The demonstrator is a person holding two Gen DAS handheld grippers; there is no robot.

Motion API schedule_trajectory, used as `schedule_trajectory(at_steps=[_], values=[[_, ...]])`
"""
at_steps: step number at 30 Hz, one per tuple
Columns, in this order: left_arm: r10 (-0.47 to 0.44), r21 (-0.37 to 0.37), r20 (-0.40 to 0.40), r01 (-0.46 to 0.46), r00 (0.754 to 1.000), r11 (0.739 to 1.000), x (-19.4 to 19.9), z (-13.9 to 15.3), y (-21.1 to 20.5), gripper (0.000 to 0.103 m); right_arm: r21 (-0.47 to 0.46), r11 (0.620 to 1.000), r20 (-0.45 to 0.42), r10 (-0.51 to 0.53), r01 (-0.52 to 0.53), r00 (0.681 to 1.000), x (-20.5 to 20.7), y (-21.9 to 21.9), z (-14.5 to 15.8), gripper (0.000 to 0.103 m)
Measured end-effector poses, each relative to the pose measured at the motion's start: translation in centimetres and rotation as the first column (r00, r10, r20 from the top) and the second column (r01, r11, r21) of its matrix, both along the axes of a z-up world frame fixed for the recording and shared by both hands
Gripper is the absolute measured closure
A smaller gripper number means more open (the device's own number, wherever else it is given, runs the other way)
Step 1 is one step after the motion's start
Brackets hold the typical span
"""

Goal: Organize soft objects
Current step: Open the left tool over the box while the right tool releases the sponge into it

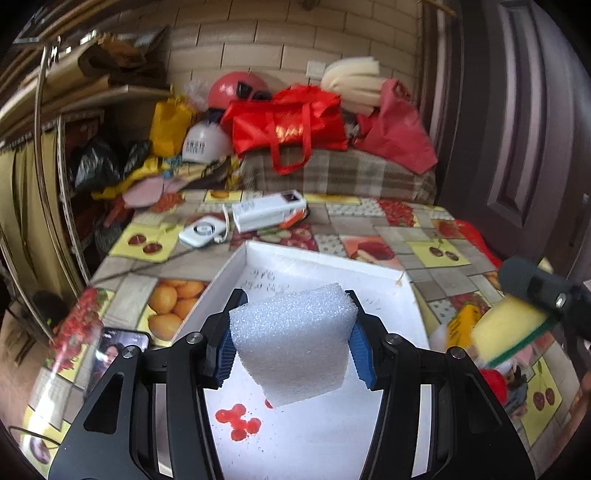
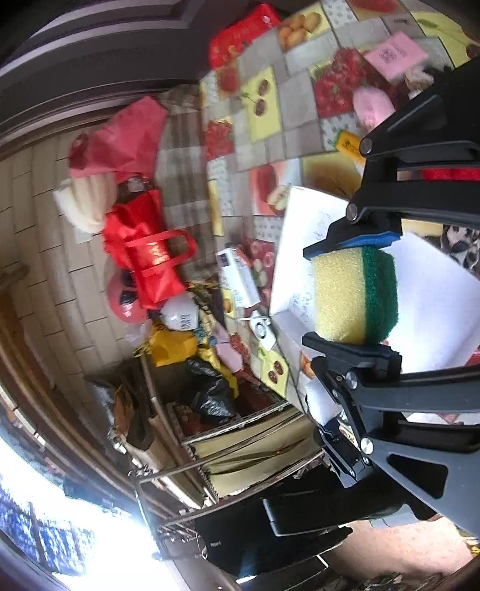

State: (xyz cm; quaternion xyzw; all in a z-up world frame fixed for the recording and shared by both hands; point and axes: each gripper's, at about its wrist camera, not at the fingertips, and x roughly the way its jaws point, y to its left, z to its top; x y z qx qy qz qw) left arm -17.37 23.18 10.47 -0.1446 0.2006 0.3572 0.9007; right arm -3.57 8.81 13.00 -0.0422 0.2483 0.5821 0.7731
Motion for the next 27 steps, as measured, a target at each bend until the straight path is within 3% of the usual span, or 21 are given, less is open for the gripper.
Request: schedule_trajectory(at_steps=[7,8,9,10,11,12,20,27], values=[[0.036,-0.072,-0.041,-0.039,0.999,0.997,0.6,-1.9,2.2,0.048,-0.044,0.998,-0.105,-0.037,0.033,0.994,1.5,2.6,-2.5,0.062],[0.038,-0.083,-0.036,-0.041,0.999,0.996,0.5,-2.1,2.4,0.035,-0.052,0.998,-0.112,-0.037,0.032,0.993,1.6,2.9,-2.9,0.06],[0.035,-0.095,-0.024,-0.037,0.999,0.995,0.3,-2.2,2.5,0.015,-0.057,0.998,-0.119,-0.033,0.027,0.992,1.6,3.3,-3.2,0.044],[0.034,-0.102,-0.012,-0.035,0.999,0.994,0.2,-2.4,2.6,0.006,-0.066,0.998,-0.124,-0.032,0.024,0.992,1.7,3.5,-3.5,0.014],[0.041,-0.102,0.002,-0.041,0.999,0.994,0.0,-2.4,2.6,0.0,-0.073,0.997,-0.123,-0.04,0.031,0.992,1.7,3.6,-3.8,0.004],[0.05,-0.098,0.018,-0.048,0.999,0.994,-0.3,-2.4,2.6,0.0,-0.058,0.997,-0.122,-0.052,0.045,0.991,1.8,3.3,-4.0,0.0],[0.075,-0.122,0.112,-0.061,0.991,0.991,-2.4,-1.8,2.2,0.0,0.001,0.995,-0.133,-0.095,0.096,0.987,2.8,0.2,-3.4,0.0],[-0.034,-0.111,0.153,0.051,0.988,0.993,-2.4,-1.1,-1.3,0.0,0.091,0.98,-0.12,-0.165,0.177,0.979,4.5,-6.0,-1.8,0.0]])
